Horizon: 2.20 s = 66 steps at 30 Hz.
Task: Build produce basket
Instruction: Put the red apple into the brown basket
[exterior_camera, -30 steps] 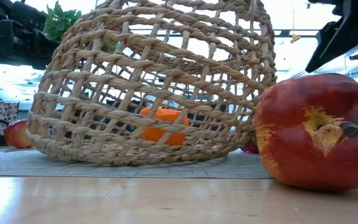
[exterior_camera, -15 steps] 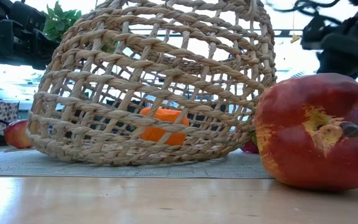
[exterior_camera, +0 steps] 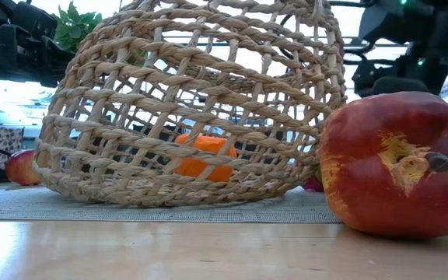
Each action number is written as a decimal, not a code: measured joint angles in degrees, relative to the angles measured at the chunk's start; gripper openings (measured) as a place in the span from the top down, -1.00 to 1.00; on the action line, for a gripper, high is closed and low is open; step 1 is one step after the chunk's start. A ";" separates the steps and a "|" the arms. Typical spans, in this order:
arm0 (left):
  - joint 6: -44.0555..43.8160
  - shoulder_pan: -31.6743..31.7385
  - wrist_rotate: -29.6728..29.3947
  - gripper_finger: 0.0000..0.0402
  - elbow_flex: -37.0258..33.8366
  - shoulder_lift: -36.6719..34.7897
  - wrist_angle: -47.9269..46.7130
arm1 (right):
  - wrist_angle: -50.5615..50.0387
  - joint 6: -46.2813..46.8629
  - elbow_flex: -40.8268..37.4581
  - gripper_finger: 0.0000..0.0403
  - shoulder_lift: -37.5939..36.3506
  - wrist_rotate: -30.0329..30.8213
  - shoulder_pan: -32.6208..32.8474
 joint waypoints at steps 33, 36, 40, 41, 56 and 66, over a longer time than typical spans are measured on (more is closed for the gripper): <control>0.00 0.00 0.02 0.20 0.02 0.00 0.07 | 5.20 -16.21 13.24 -0.53 -11.72 2.96 -2.07; 0.01 -0.01 0.02 0.20 0.02 0.00 0.02 | 14.58 -21.30 13.53 -0.53 -14.88 3.03 -0.67; 0.00 -0.01 0.02 0.20 0.02 0.00 0.00 | 24.71 -27.25 13.57 -0.53 -17.74 3.01 0.96; 0.00 0.02 0.01 0.20 0.02 0.00 0.00 | 26.97 -29.32 13.57 -0.53 -18.19 2.89 1.43; 0.00 0.00 0.01 0.20 0.00 0.00 0.00 | 40.01 -73.20 13.57 -0.54 -10.08 2.94 5.16; 0.02 0.02 0.02 0.20 0.00 0.00 -0.01 | 45.92 -89.67 13.57 -0.54 -2.09 4.46 5.28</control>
